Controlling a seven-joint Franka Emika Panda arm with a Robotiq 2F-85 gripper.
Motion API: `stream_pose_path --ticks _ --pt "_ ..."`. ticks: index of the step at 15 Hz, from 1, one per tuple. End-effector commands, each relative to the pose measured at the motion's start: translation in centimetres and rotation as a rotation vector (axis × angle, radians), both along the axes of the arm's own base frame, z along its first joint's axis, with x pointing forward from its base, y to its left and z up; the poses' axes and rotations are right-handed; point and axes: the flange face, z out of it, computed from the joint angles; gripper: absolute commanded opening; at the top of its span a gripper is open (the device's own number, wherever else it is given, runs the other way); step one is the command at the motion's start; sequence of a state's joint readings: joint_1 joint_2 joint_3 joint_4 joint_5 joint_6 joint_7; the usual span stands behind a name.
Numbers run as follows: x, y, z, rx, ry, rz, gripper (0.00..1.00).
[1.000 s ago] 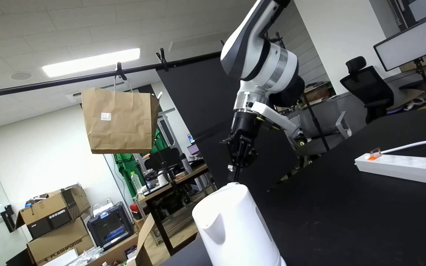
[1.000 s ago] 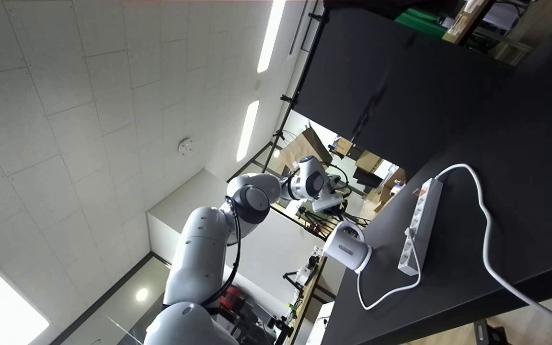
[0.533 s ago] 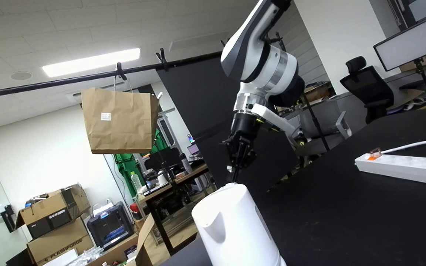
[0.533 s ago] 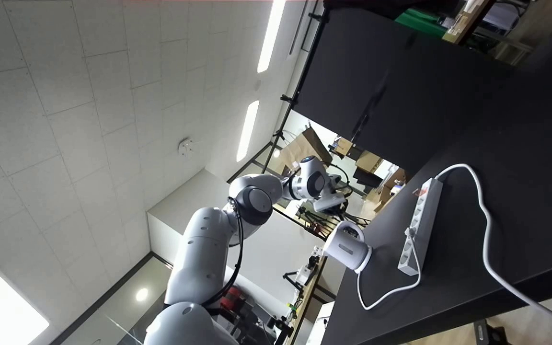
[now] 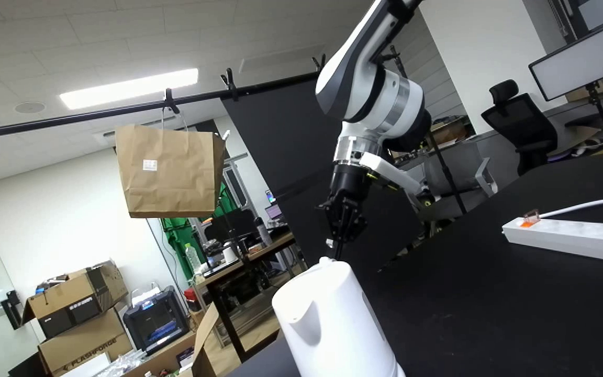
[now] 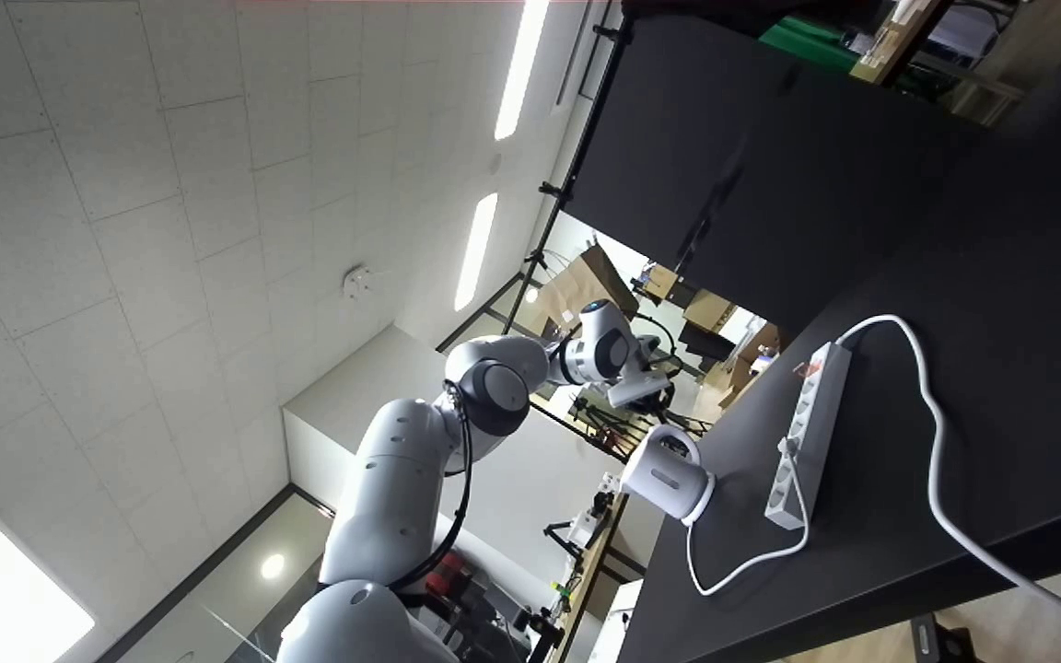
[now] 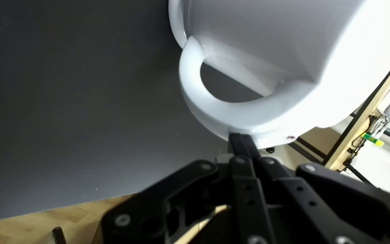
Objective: Turn on the kettle
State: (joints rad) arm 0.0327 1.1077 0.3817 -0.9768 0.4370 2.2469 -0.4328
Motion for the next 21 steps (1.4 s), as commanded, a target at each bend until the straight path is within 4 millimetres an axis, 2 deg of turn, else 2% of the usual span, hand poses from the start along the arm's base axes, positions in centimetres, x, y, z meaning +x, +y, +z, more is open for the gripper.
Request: stream_pose_path --ticks 1,4,13,18,21 --pt "0.6 0.1 0.1 -0.01 -0.01 -0.006 0.0" --pt "0.7 0.2 0.6 -0.035 -0.033 -0.016 0.0" --pt "1.1 -1.0 4.9 -0.136 -0.169 -0.104 0.0" --pt "0.1 -1.9 6.9 -0.256 -0.17 -0.154 0.0" --pt "-1.4 -2.2 7.9 -0.301 -0.176 -0.182 0.0"
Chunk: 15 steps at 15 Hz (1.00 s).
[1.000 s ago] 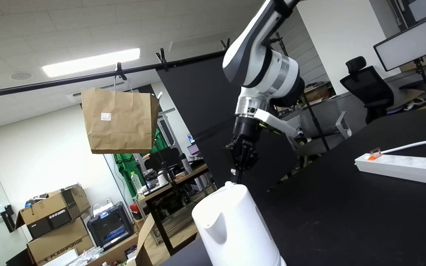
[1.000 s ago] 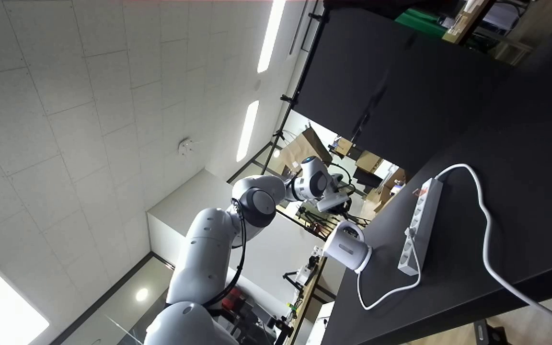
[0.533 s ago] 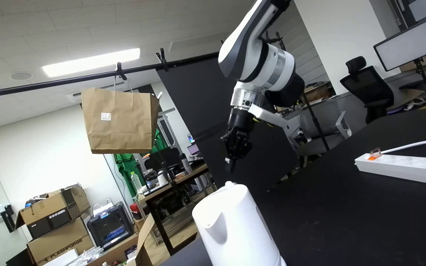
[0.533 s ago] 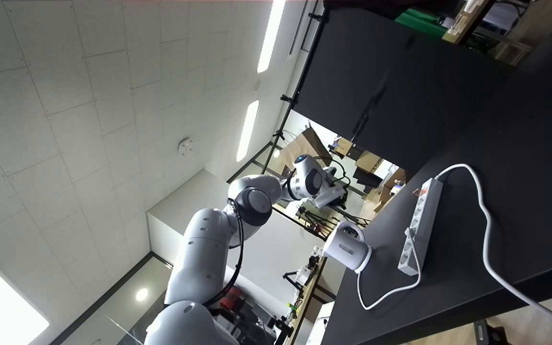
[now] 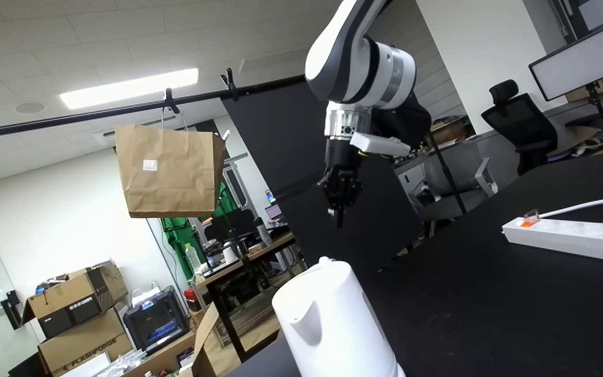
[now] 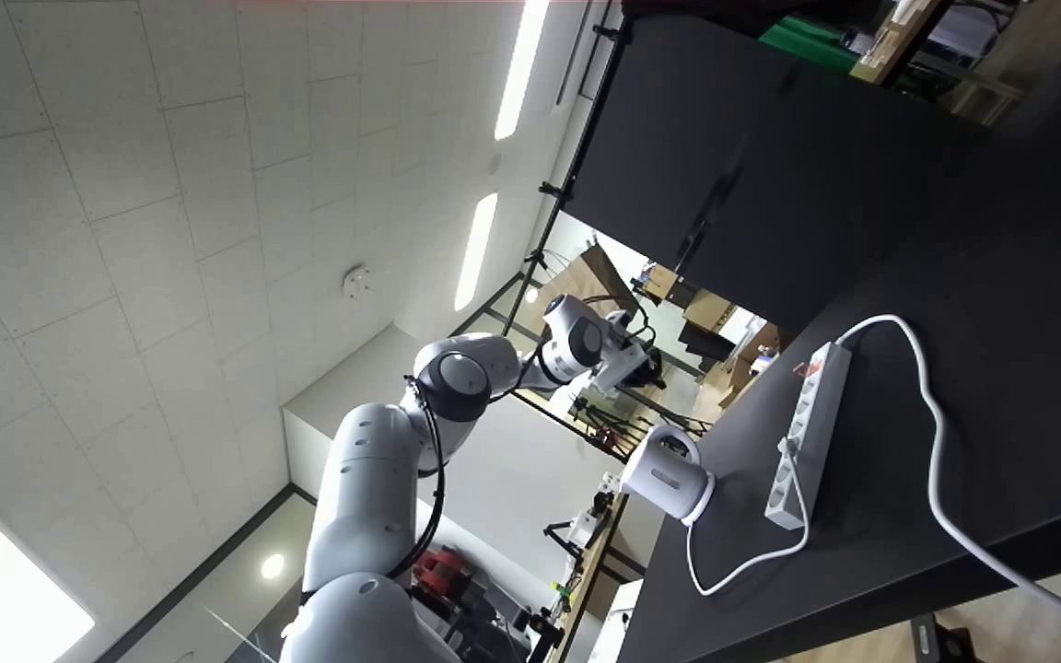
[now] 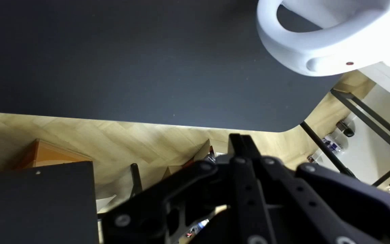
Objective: Turn on the kettle
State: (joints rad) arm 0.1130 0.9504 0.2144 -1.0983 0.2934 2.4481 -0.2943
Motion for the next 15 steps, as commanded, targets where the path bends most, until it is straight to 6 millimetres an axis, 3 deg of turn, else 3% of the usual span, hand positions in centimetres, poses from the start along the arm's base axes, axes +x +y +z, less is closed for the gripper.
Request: stream_pose_path --ticks 1,15 --pt "-2.7 -0.5 1.9 -0.056 0.014 -0.062 0.0" --pt "-12.2 -5.4 2.8 -0.16 0.135 -0.163 0.0"
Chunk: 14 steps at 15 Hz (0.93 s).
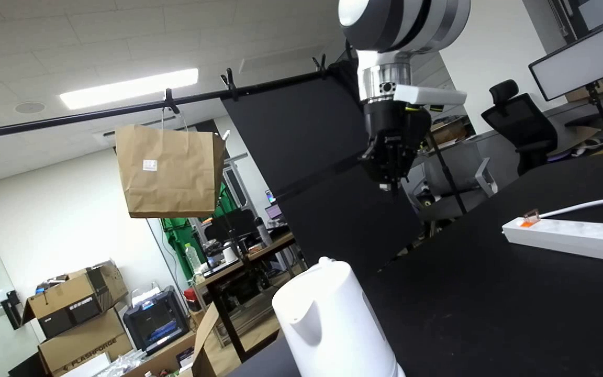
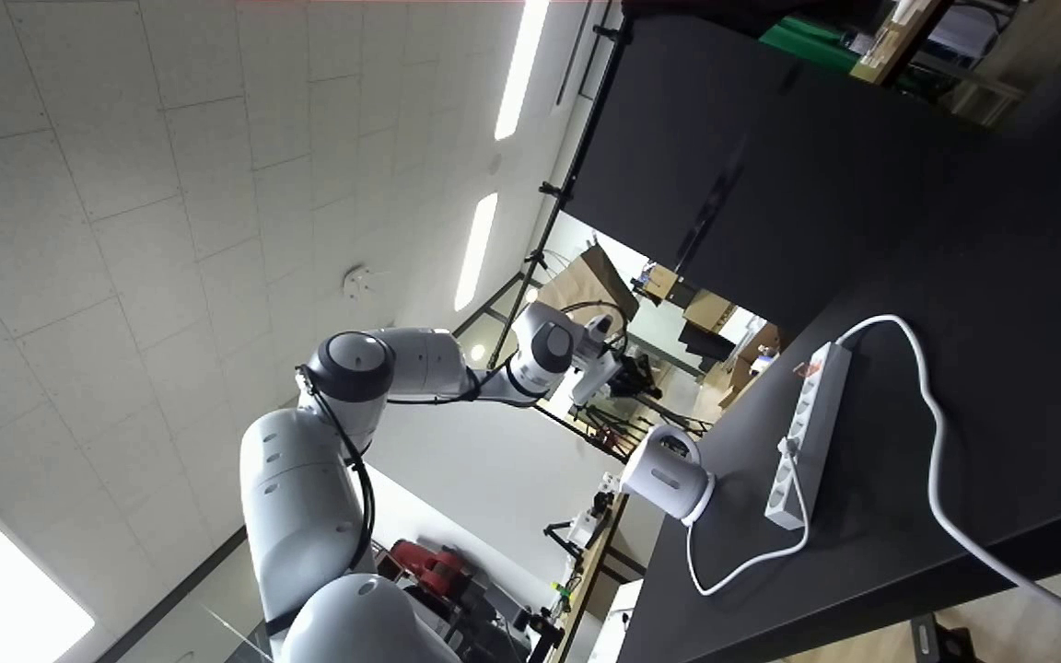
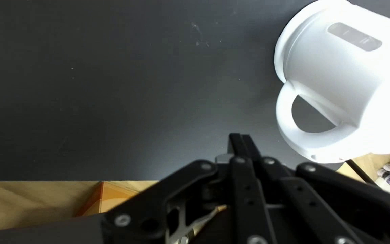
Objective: Turn on the kettle
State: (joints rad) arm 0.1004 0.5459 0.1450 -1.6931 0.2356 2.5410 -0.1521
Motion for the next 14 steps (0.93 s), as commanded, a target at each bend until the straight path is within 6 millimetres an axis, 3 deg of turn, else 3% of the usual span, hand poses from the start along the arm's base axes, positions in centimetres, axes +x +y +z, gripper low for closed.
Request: stream_pose_path --ticks 1,5,6,8,14 --pt "-2.9 -1.3 0.4 -0.028 0.029 -0.046 0.0" --pt "-3.9 -2.3 -0.2 -0.025 0.062 -0.061 0.0" --pt "-4.0 -2.4 -0.3 -0.022 0.075 -0.059 0.26" --pt "-4.1 -2.8 -0.4 -0.038 0.075 -0.059 0.33" --pt "-3.4 -3.2 0.4 -0.068 0.059 -0.065 0.73"
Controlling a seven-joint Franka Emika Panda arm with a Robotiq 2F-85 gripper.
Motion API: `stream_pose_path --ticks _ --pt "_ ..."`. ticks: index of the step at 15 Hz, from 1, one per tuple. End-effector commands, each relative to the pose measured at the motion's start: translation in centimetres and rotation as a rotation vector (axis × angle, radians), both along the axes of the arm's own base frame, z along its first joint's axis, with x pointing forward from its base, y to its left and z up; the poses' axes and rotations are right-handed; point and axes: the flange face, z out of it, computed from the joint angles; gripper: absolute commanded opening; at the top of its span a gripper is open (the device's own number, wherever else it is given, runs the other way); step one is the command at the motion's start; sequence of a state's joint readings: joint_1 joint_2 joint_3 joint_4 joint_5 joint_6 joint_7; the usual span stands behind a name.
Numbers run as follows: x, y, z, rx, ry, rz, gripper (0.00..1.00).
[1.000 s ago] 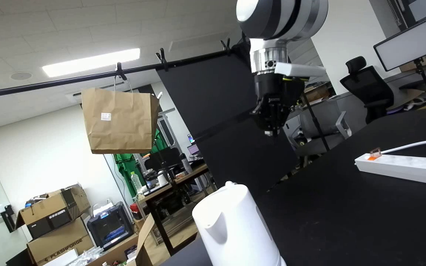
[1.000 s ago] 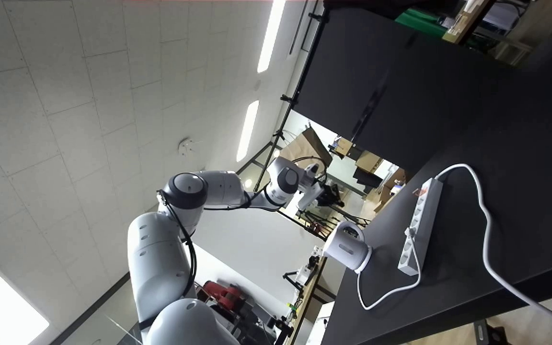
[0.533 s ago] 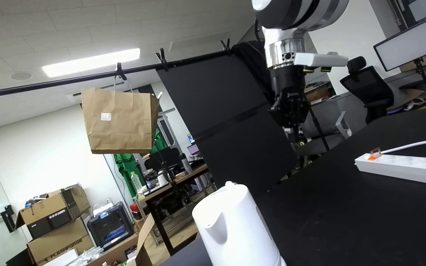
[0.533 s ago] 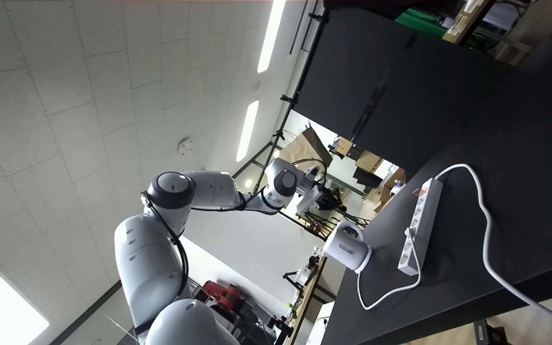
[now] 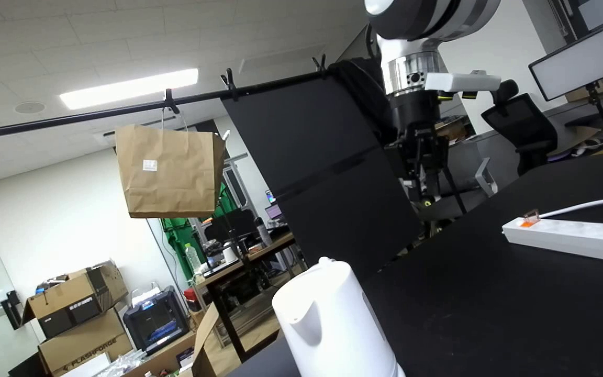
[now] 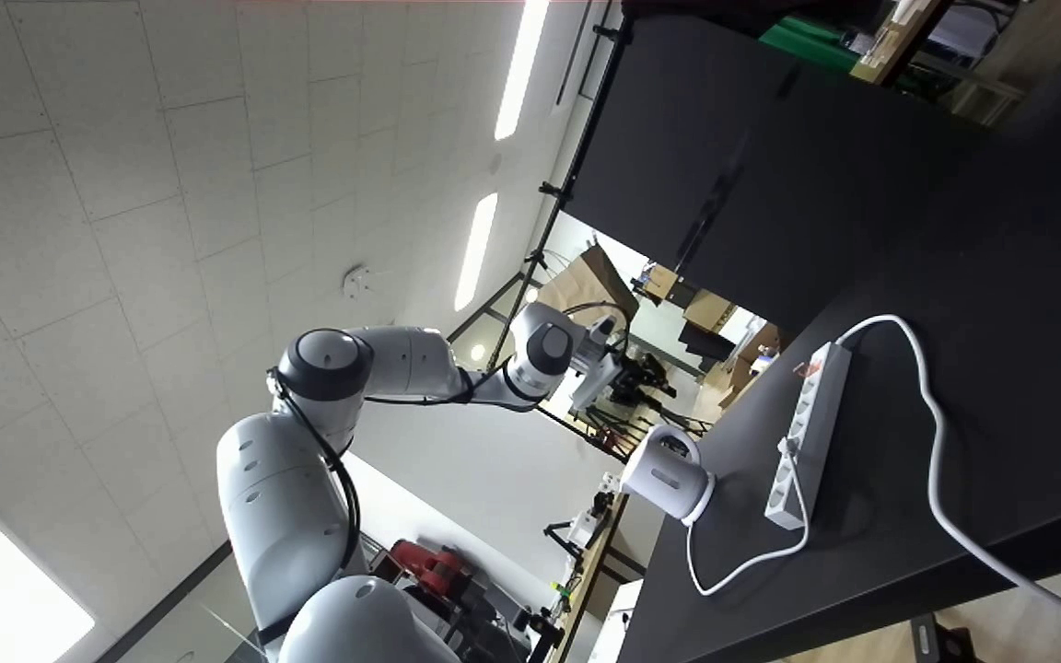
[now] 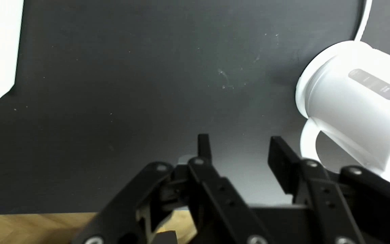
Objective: Turn on the kettle
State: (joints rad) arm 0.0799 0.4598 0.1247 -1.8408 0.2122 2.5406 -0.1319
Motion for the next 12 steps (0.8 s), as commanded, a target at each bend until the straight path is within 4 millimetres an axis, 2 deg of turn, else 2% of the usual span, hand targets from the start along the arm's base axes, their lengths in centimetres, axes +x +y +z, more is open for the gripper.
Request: stream_pose_path --ticks 1,3,4,12 --pt "-0.2 -0.4 1.5 -0.027 -0.002 -0.032 0.81" --pt "-0.1 -0.5 1.6 -0.034 0.002 -0.034 0.95" --pt "0.0 -0.4 1.5 -0.036 0.004 -0.034 0.99" --pt "-0.1 -0.1 0.1 -0.024 0.014 0.005 1.0"
